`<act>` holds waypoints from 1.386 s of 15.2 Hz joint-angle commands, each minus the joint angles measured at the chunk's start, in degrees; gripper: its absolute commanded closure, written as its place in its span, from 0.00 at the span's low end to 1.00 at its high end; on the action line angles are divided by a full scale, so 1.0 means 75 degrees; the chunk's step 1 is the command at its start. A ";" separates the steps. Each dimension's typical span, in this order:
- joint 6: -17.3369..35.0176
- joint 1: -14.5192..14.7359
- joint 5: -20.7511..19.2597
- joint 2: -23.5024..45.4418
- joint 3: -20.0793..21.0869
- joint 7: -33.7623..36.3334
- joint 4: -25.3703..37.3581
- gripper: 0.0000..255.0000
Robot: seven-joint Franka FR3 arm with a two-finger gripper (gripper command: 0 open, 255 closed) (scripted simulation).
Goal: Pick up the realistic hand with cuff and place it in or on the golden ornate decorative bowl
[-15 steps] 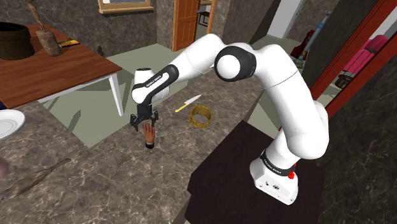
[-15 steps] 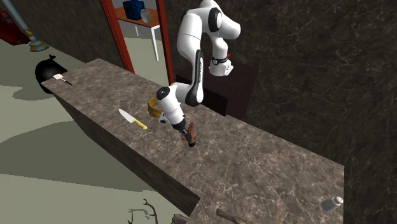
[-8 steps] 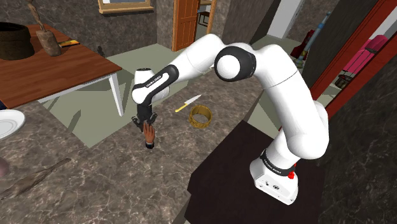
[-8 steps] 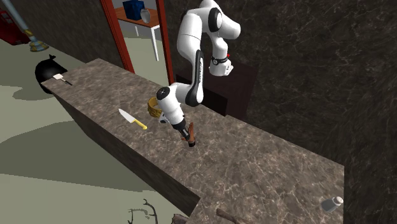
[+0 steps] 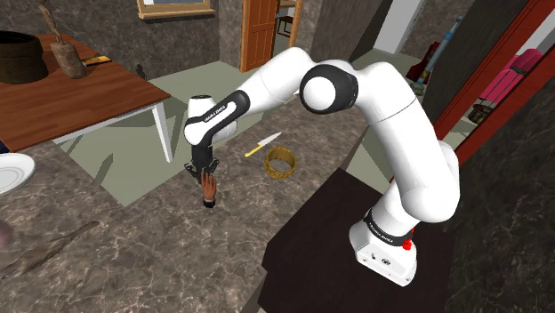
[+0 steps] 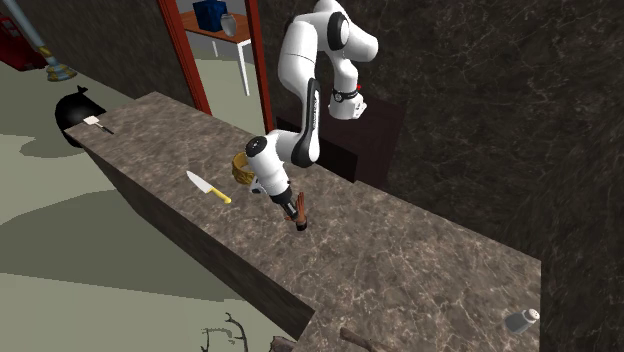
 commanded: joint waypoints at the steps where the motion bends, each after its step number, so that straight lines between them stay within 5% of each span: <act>1: -0.0044 -0.0005 0.0003 -0.0086 0.0005 0.0009 -0.0050 1.00; 21: -0.1133 -0.0108 0.0065 -0.1642 0.0090 0.0200 -0.0499 1.00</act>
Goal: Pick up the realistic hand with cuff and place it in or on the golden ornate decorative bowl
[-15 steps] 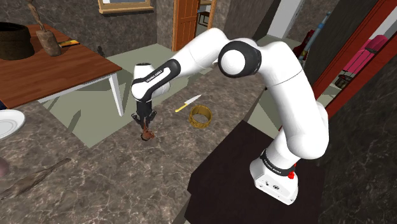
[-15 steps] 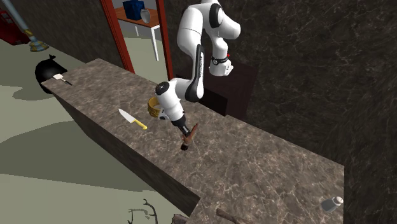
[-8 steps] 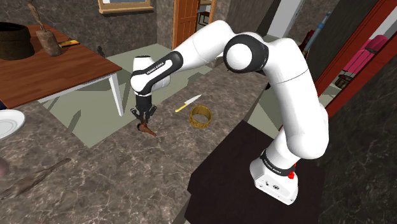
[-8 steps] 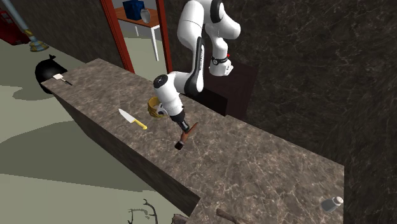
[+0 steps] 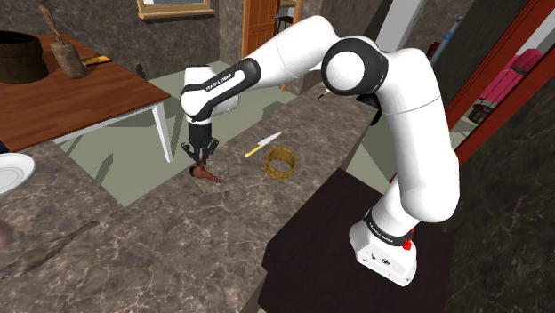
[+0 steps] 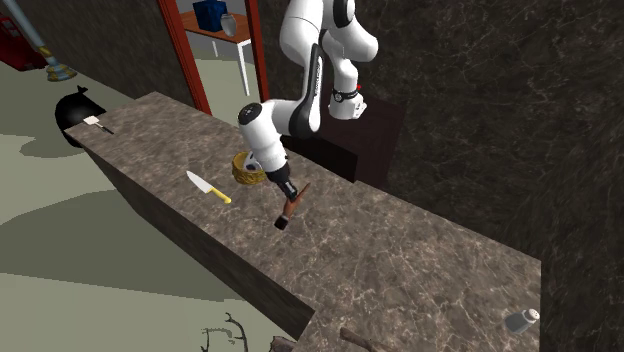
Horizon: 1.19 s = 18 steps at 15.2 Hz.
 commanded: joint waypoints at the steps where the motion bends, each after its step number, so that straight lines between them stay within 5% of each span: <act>1: -0.0152 -0.0011 0.0004 -0.0133 0.0006 0.0020 0.0020 1.00; 12: -0.0887 -0.0055 0.0032 -0.0799 0.0046 0.0133 0.0101 1.00; 18: -0.0702 -0.0796 0.0155 -0.1575 -0.0118 -0.0782 -0.1021 1.00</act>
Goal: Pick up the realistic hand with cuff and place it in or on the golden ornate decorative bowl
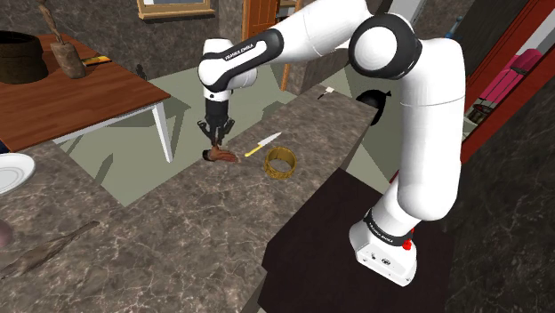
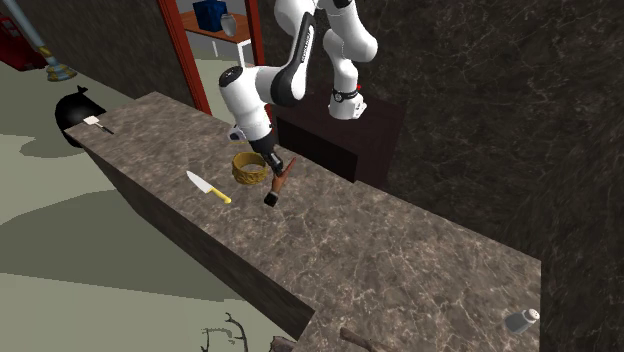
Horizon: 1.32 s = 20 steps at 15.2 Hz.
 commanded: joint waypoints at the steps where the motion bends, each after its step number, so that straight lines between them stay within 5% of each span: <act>1: 0.0050 -0.0232 0.0035 -0.0234 -0.0061 -0.0307 -0.0333 1.00; 20: -0.0350 -0.2371 -0.0036 -0.1174 -0.1052 -0.3283 -0.1335 1.00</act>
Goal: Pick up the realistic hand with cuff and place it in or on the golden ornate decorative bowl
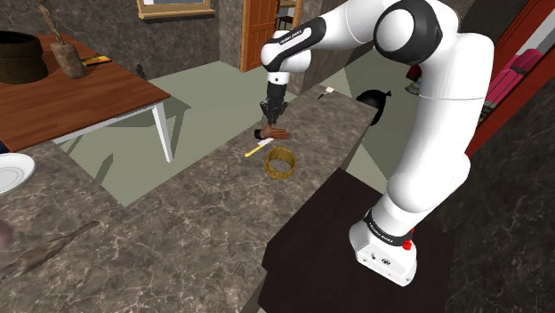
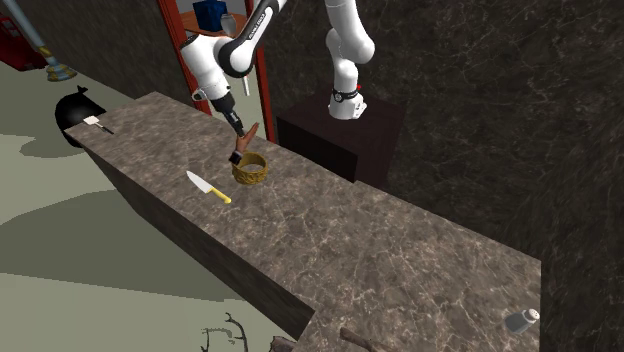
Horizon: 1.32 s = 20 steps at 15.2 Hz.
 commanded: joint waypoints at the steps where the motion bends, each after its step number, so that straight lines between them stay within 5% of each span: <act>1: -0.0069 -0.0219 -0.0028 -0.0061 -0.0118 -0.0320 -0.0034 1.00; 5: -0.0284 -0.0650 -0.0097 0.0042 -0.0357 -0.0925 0.0212 1.00; 20: 0.0887 -0.0659 -0.0003 0.1005 -0.0319 -0.1074 -0.0002 1.00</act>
